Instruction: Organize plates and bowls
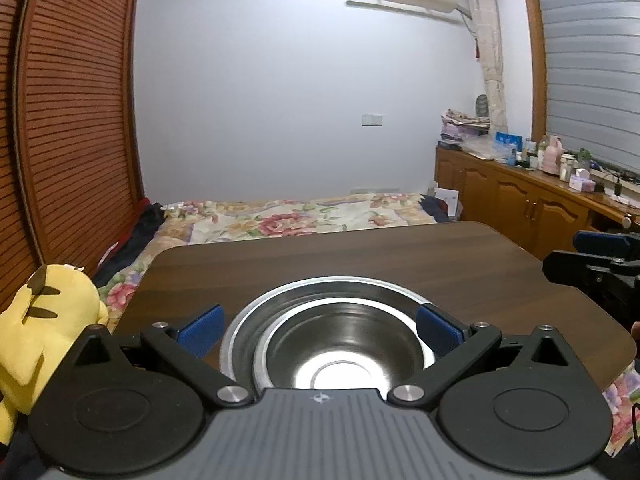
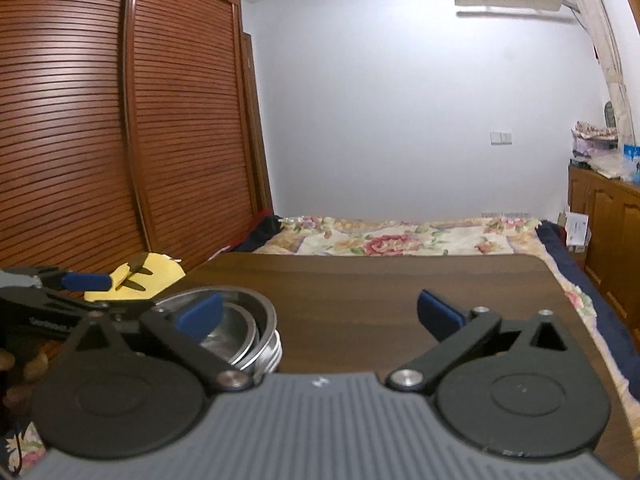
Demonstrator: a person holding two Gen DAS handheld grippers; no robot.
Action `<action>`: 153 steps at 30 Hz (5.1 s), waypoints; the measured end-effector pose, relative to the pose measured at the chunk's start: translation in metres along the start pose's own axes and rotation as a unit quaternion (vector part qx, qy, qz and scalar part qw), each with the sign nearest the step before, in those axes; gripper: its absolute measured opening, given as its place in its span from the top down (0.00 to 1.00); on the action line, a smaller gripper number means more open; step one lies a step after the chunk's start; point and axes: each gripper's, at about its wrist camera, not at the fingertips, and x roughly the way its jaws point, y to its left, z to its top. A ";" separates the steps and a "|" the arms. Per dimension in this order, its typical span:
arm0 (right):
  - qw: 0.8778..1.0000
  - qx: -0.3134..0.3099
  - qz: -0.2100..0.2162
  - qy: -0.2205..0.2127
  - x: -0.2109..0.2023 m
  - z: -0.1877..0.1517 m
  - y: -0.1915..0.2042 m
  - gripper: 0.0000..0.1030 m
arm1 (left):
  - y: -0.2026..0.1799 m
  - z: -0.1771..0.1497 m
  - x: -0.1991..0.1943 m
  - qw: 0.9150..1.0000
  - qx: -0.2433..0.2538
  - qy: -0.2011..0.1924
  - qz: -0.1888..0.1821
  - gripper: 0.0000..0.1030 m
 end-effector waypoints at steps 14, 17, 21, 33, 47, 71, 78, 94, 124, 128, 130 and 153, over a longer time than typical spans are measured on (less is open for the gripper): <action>0.999 0.000 -0.042 0.008 -0.020 0.006 0.005 0.00 | -0.029 0.010 -0.016 1.000 -0.011 -0.003 0.018 0.00; 0.999 0.000 -0.053 0.006 -0.025 0.007 0.005 0.00 | -0.033 0.014 -0.018 1.000 -0.007 -0.002 0.026 0.00; 0.998 0.012 -0.069 0.005 -0.031 0.007 0.002 0.00 | -0.036 0.015 -0.021 0.999 -0.006 -0.002 0.033 0.00; 0.994 0.016 -0.104 0.022 -0.029 -0.002 0.001 0.00 | -0.032 0.004 -0.027 0.998 -0.008 -0.001 0.068 0.00; 0.992 0.008 -0.122 0.020 -0.027 -0.022 0.003 0.00 | -0.033 -0.024 -0.022 0.997 -0.015 0.010 0.078 0.00; 0.990 0.010 -0.136 0.040 -0.016 -0.046 0.003 0.00 | -0.034 -0.044 -0.018 0.996 -0.017 0.019 0.082 0.00; 0.990 0.008 -0.137 0.037 -0.017 -0.046 0.005 0.00 | -0.031 -0.044 -0.018 0.996 -0.021 0.020 0.082 0.00; 0.989 0.019 -0.139 0.045 -0.017 -0.045 0.001 0.00 | -0.031 -0.045 -0.020 0.996 -0.023 0.016 0.084 0.00; 0.989 0.014 -0.141 0.039 -0.019 -0.045 0.001 0.00 | -0.029 -0.043 -0.021 0.996 -0.026 0.018 0.086 0.00; 0.989 0.014 -0.140 0.039 -0.019 -0.045 0.001 0.00 | -0.029 -0.043 -0.021 0.996 -0.026 0.018 0.086 0.00; 0.989 0.015 -0.140 0.039 -0.019 -0.045 0.000 0.00 | -0.029 -0.043 -0.021 0.996 -0.026 0.018 0.085 0.00; 0.989 0.014 -0.141 0.035 -0.019 -0.044 0.000 0.00 | -0.029 -0.044 -0.020 0.996 -0.026 0.021 0.084 0.00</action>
